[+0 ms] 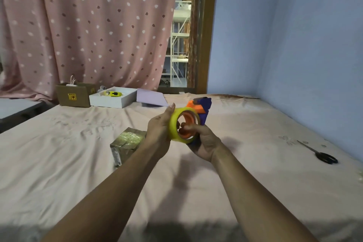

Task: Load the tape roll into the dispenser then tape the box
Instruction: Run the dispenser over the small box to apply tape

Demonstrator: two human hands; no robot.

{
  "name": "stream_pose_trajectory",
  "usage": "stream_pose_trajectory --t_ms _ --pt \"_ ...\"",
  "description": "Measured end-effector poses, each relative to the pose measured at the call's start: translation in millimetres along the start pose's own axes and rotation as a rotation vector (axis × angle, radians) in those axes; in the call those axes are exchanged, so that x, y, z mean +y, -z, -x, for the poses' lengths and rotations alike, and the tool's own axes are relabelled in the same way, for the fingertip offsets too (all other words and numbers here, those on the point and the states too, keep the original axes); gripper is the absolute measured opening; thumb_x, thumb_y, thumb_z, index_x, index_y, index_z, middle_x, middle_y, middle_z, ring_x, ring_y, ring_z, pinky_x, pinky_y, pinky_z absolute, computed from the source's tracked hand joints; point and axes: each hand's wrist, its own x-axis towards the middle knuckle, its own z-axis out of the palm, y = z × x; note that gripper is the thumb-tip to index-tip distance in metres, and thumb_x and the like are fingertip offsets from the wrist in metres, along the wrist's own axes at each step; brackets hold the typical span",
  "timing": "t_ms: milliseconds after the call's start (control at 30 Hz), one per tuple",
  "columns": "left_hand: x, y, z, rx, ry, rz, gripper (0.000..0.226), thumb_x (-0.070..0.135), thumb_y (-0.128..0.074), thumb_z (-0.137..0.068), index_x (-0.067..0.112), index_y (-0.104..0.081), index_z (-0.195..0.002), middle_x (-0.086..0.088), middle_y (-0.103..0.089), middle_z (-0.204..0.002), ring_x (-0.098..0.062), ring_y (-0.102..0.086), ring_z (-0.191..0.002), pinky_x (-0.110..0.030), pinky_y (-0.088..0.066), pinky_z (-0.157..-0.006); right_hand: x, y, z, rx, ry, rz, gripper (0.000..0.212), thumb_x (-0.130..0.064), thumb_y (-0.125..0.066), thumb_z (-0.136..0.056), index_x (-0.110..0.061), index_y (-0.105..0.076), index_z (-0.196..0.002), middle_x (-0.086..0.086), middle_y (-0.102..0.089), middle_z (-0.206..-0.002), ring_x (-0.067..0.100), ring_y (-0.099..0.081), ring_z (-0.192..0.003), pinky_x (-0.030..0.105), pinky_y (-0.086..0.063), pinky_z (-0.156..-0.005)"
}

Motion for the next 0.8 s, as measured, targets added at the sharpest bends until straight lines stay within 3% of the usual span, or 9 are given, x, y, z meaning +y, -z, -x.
stream_pose_trajectory --t_ms 100,200,267,333,433,533,600,800 --pt "5.4 1.3 3.3 0.064 -0.08 -0.222 0.045 0.054 -0.061 -0.091 0.012 -0.074 -0.077 -0.001 -0.076 -0.069 -0.012 -0.069 -0.062 -0.025 -0.058 -0.062 4.7 -14.3 -10.4 0.176 0.025 -0.035 0.023 0.004 -0.057 -0.084 -0.01 -0.07 -0.098 0.014 -0.068 -0.087 0.026 -0.067 -0.08 0.036 -0.058 -0.073" --pt "11.8 23.0 -5.2 0.14 -0.239 -0.597 0.055 0.063 -0.052 -0.091 0.014 -0.072 -0.079 -0.003 -0.074 -0.078 -0.017 -0.067 -0.072 -0.035 -0.056 -0.068 5.1 -23.2 -17.9 0.211 0.035 0.047 0.021 0.006 -0.056 -0.082 -0.008 -0.069 -0.091 0.012 -0.065 -0.08 0.024 -0.061 -0.073 0.036 -0.053 -0.072" --pt "16.0 47.1 -15.1 0.239 -0.326 -0.791 0.048 0.055 -0.054 -0.093 0.011 -0.067 -0.078 -0.005 -0.07 -0.077 -0.024 -0.065 -0.078 -0.042 -0.052 -0.07 3.0 -27.5 -21.4 0.221 0.058 0.204 0.023 0.005 -0.061 -0.072 -0.007 -0.064 -0.091 0.011 -0.058 -0.075 0.021 -0.057 -0.062 0.032 -0.049 -0.06" --pt "18.0 78.1 -22.9 0.298 -0.355 -0.971 0.037 0.04 -0.056 -0.092 0.006 -0.066 -0.08 -0.009 -0.068 -0.081 -0.03 -0.064 -0.084 -0.045 -0.052 -0.072 -1.1 -30.8 -24.9 0.229 0.086 0.41 0.041 0.002 -0.064 -0.057 -0.009 -0.06 -0.096 0.009 -0.055 -0.073 0.023 -0.054 -0.058 0.031 -0.045 -0.055" --pt "12.4 122.7 -24.4 0.323 -0.185 -1.252 0.034 0.036 -0.058 -0.088 0.01 -0.066 -0.108 -0.011 -0.061 -0.111 -0.033 -0.054 -0.111 -0.043 -0.048 -0.087 -7.6 -34.6 -30.1 0.256 0.101 0.759 0.062 0.006 -0.067 -0.063 -0.016 -0.058 -0.12 0.009 -0.063 -0.087 0.029 -0.058 -0.07 0.033 -0.047 -0.06" --pt "3.8 143.0 -16.4 0.271 0.107 -1.071 0.05 0.046 -0.055 -0.079 0.016 -0.056 -0.119 -0.012 -0.06 -0.115 -0.034 -0.058 -0.107 -0.045 -0.051 -0.091 -14.0 -42.2 -30.1 0.225 0.158 1.06 0.076 0.007 -0.068 -0.069 -0.025 -0.052 -0.136 0.004 -0.062 -0.11 0.03 -0.06 -0.094 0.035 -0.051 -0.072" --pt "-1.7 141.9 -9.6 0.269 0.137 -0.907 0.051 0.05 -0.055 -0.073 0.019 -0.054 -0.114 -0.01 -0.063 -0.108 -0.032 -0.062 -0.097 -0.045 -0.054 -0.087 -15.5 -45.0 -29.2 0.18 0.209 1.234 0.076 0.005 -0.071 -0.068 -0.025 -0.053 -0.136 0.004 -0.064 -0.114 0.031 -0.059 -0.1 0.037 -0.052 -0.079" --pt "-5.4 96.5 -12.1 0.178 0.177 -0.929 0.051 0.056 -0.055 -0.082 0.013 -0.053 -0.109 -0.009 -0.061 -0.104 -0.029 -0.061 -0.096 -0.041 -0.058 -0.077 -24.6 -50.1 -27.2 0.001 0.216 1.689 0.076 -0.009 -0.067 -0.073 -0.033 -0.049 -0.142 0.005 -0.066 -0.121 0.027 -0.06 -0.099 0.036 -0.053 -0.082"
